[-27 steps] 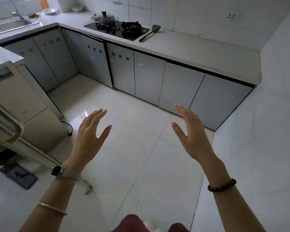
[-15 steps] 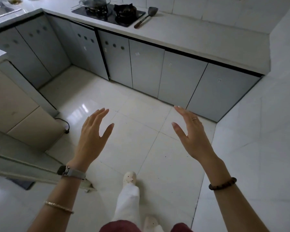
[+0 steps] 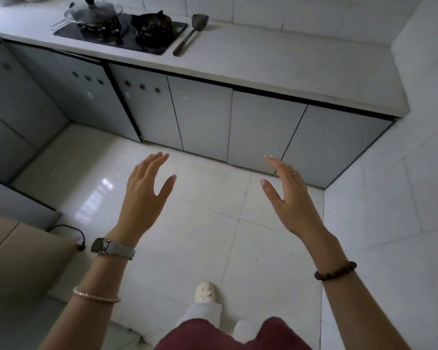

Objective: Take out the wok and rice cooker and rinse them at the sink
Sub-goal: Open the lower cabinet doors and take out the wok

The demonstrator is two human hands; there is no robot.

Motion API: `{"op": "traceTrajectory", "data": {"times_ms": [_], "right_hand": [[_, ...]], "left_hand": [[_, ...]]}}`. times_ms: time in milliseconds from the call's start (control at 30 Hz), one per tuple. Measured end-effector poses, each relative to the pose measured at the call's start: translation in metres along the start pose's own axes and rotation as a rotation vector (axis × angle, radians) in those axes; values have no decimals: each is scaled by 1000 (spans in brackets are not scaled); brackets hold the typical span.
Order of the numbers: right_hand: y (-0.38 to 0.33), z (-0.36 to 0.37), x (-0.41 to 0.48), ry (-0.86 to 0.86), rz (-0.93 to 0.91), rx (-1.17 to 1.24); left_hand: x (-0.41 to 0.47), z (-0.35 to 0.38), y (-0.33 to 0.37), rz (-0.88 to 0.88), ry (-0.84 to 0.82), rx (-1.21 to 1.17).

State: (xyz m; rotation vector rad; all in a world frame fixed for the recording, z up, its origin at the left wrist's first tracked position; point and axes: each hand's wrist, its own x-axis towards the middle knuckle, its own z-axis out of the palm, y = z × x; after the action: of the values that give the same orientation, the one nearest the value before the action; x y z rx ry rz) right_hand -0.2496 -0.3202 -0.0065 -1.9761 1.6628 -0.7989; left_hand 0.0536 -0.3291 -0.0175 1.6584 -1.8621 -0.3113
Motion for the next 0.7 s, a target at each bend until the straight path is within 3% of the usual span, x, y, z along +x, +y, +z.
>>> {"op": "traceTrajectory", "data": {"times_ms": [167,700], "right_hand": [[1,14,57,60,57,8],[54,29,214,87,162,25]], "left_hand": [[74,4,-29,73,-36,13],[237,68,-66,42,-133,-46]]}}
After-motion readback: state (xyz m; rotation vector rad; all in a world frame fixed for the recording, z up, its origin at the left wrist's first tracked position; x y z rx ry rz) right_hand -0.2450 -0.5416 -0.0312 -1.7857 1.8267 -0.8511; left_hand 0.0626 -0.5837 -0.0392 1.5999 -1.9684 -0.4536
